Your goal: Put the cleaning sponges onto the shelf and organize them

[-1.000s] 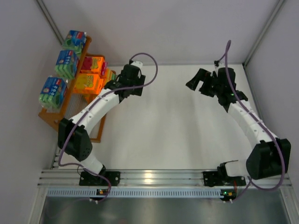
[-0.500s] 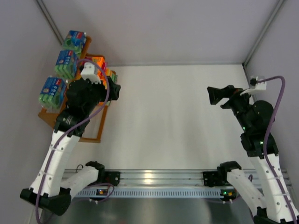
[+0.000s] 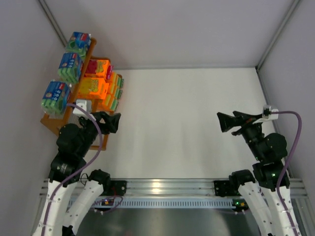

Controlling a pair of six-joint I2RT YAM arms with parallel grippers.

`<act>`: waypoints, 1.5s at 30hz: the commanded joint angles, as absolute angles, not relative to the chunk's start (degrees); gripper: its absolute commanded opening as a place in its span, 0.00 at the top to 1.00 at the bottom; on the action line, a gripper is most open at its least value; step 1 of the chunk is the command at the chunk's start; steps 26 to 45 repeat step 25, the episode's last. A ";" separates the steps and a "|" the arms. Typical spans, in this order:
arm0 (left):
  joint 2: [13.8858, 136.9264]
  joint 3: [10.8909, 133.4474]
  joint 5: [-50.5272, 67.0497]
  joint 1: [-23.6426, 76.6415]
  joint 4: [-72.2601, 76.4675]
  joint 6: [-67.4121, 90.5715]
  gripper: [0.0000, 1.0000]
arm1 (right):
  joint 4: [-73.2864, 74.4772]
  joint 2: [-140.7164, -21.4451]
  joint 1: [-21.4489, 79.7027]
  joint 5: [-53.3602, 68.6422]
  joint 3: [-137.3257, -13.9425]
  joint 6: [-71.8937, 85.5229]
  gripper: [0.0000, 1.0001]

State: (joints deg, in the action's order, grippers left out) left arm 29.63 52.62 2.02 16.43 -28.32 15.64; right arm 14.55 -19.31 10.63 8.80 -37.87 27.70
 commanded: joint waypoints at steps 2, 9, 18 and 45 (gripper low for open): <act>24.19 51.24 -2.26 16.17 -25.93 16.17 0.17 | 13.71 -16.79 10.02 8.44 -38.23 28.04 0.00; 21.36 48.96 -7.03 16.08 -26.01 17.66 0.10 | 11.35 -17.05 9.93 9.14 -37.53 27.95 0.00; 22.50 49.66 -7.56 16.17 -25.58 18.11 0.06 | 3.87 -19.33 10.02 8.52 -37.27 28.83 0.00; 22.41 49.75 -7.12 16.17 -25.66 15.73 0.02 | 1.58 -21.44 10.02 10.02 -35.33 28.04 0.00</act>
